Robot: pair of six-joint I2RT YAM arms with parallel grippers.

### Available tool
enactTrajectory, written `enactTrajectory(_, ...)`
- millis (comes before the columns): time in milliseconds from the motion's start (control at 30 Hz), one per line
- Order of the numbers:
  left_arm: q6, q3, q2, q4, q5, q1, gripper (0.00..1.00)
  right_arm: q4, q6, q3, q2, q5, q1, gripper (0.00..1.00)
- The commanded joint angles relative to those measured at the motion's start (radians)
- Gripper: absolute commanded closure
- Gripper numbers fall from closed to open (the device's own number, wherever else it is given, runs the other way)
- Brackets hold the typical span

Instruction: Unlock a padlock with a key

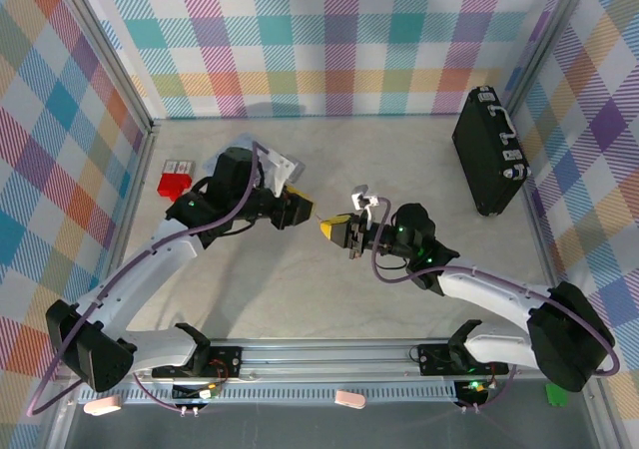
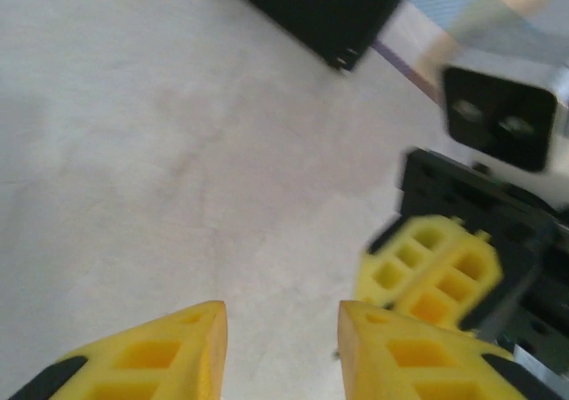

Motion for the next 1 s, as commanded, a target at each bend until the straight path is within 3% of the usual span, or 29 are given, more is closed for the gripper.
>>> enactTrajectory(0,-0.207,-0.043,-0.054,0.128,-0.147,0.071,0.56,-0.225,-0.057,0.063,-0.038,0.091,0.003,1.0)
enactTrajectory(167,-0.324,-0.057,-0.03,-0.001,-0.439,0.147,0.49,-0.408,-0.102,0.099,-0.09,0.17,0.003,1.0)
enactTrajectory(300,-0.371,-0.105,0.052,0.028,-0.55,0.15,0.48,-0.454,-0.122,0.081,-0.154,0.211,0.003,1.0)
enactTrajectory(700,-0.445,-0.135,0.388,0.381,-0.587,0.187,0.47,-0.431,-0.09,0.004,-0.262,0.187,0.003,1.0)
enactTrajectory(967,-0.483,-0.082,0.552,0.445,-0.65,0.221,0.46,-0.462,-0.101,-0.021,-0.334,0.192,0.003,1.0)
